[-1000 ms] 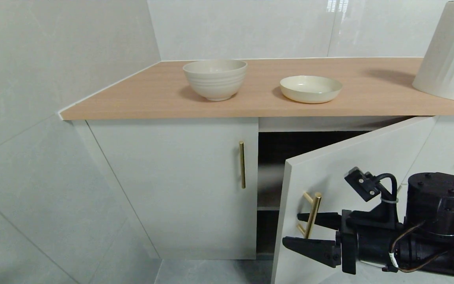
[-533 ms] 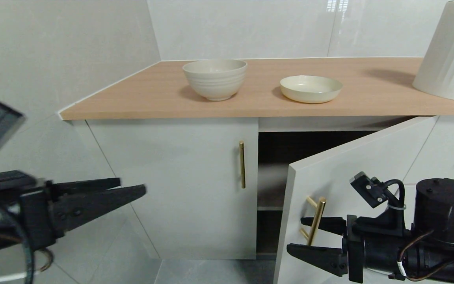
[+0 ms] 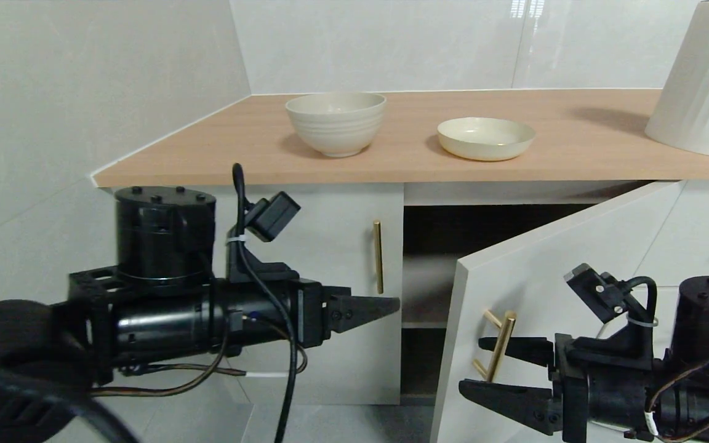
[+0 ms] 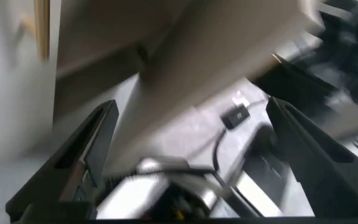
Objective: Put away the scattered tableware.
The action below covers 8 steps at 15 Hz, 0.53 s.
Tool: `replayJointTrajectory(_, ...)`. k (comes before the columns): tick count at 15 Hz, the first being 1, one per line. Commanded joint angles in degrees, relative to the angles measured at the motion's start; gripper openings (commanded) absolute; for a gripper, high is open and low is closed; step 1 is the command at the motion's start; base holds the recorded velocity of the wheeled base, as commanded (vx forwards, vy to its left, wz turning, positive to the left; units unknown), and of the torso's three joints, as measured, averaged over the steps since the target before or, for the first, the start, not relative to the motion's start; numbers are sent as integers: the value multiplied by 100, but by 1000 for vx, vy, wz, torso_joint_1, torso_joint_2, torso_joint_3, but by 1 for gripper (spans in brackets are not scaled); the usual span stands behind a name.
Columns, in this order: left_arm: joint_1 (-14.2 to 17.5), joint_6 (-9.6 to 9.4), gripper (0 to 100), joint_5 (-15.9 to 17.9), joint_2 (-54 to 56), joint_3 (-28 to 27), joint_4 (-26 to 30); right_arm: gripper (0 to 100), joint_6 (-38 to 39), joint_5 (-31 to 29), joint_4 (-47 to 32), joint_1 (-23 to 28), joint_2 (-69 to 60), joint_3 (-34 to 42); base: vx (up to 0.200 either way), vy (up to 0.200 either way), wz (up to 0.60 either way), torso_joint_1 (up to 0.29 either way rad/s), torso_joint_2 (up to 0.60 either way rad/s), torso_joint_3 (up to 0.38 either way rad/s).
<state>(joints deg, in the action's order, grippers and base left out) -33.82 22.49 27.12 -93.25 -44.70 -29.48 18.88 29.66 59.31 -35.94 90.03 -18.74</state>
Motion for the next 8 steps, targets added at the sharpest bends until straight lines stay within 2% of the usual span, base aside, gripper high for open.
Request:
replayJointTrajectory(1, -20, 1, 100, 3, -1187, -74, -911, 100, -7, -13, 19, 43, -64, -7, 0, 0, 0, 0, 0, 0)
replayJointTrajectory(2, -37, -8, 100, 3, -1363, -205, -999, 100, -7, -13, 19, 52, -55, -7, 0, 0, 0, 0, 0, 0)
replayJointTrajectory(3, -72, -8, 0, 3, -1486, -302, -1016, 100, -7, -13, 19, 61, -55, -7, 0, 0, 0, 0, 0, 0)
replayJointTrajectory(8, -371, -8, 0, 3, -1706, -803, -1043, 100, 1, -22, 11, 175, -117, 54, 0, 0, 0, 0, 0, 0)
